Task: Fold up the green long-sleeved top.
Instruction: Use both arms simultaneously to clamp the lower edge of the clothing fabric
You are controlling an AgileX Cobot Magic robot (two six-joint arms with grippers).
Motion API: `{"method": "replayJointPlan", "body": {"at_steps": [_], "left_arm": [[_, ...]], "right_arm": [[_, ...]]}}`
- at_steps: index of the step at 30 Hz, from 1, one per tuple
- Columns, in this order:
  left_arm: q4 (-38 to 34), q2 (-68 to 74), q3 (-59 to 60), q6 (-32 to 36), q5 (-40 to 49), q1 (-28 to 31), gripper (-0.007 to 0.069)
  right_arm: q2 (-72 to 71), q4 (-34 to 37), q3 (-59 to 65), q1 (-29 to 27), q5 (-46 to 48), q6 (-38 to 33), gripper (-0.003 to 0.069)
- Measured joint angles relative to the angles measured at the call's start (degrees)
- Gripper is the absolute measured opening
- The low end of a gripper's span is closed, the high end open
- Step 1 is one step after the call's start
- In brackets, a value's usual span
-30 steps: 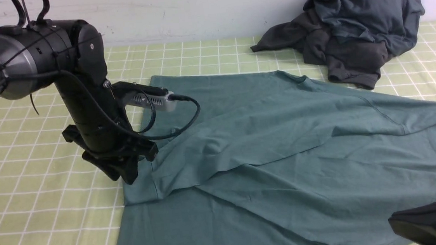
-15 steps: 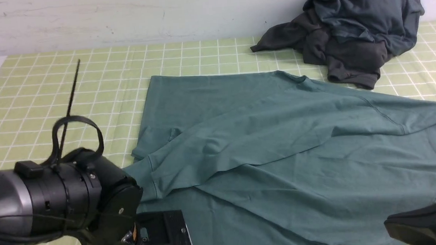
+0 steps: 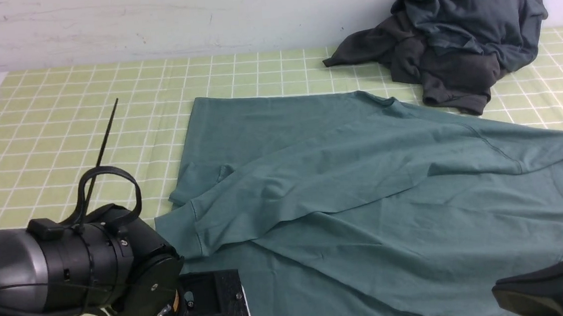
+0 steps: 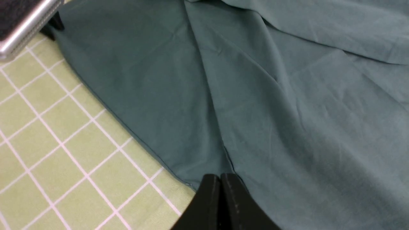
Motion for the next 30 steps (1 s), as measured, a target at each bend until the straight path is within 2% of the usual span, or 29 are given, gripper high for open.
{"method": "replayJointPlan", "body": {"at_steps": [2,5,6,7,8,10,11,12,13,14,15,17,20,24,30], "left_arm": [[0.1,-2.1,-0.5,-4.1,0.5,0.0,0.0008],[1.1,-6.2,-1.9,-11.7,2.2,0.0,0.0006],[1.2,-6.4,-2.0,-11.7,2.2,0.0,0.0006],[1.4,-7.8,-2.3,-14.5,2.3,0.0,0.0006],[1.5,-8.2,-2.4,-15.7,2.3,0.0,0.0006],[1.6,-10.2,-2.6,-20.2,3.0,0.0,0.0006],[1.6,-10.2,-2.6,-20.5,3.1,0.0,0.0006],[1.6,-10.6,-2.6,-21.9,3.4,0.0,0.0006],[1.6,-10.7,-2.6,-22.4,3.5,0.0,0.0006],[1.6,-10.7,-2.6,-23.8,3.7,0.0,0.0006],[1.6,-10.7,-2.6,-24.0,3.8,0.0,0.0006],[1.5,-10.7,-2.6,-24.5,4.2,0.0,0.0006],[1.2,-10.7,-2.6,-24.7,4.7,0.0,0.0006],[-0.1,-10.7,-2.6,-24.9,5.7,0.0,0.0006],[-1.0,-10.7,-2.6,-24.9,5.9,0.0,0.0006]], "right_arm": [[0.0,-0.2,-0.1,0.0,0.2,-0.2,-0.0013],[2.7,-7.0,-3.1,0.0,3.4,-0.2,-0.0002],[2.7,-7.7,-3.3,0.0,3.6,-0.2,0.0],[5.2,-12.7,-4.9,0.0,4.7,-0.2,0.0022],[6.0,-14.3,-5.3,0.0,4.9,-0.2,0.0031],[11.7,-27.8,-6.6,0.0,4.7,-0.2,0.0125],[12.2,-27.8,-6.6,0.0,4.7,-0.2,0.0125],[14.9,-34.8,-6.7,0.0,4.4,-0.2,0.0179],[16.2,-37.8,-6.7,0.0,4.2,-0.2,0.0202],[20.4,-45.4,-6.7,0.0,3.3,-0.2,0.0253],[20.9,-47.0,-6.7,0.0,3.2,-0.2,0.0264],[27.0,-56.0,-6.9,0.0,0.9,-0.2,0.0302],[31.7,-61.3,-6.9,0.0,-1.2,0.1,0.0304],[39.3,-72.4,-6.9,0.0,-6.0,3.7,0.0258],[43.6,-80.4,-7.5,0.2,-6.9,6.5,0.0197]]}}
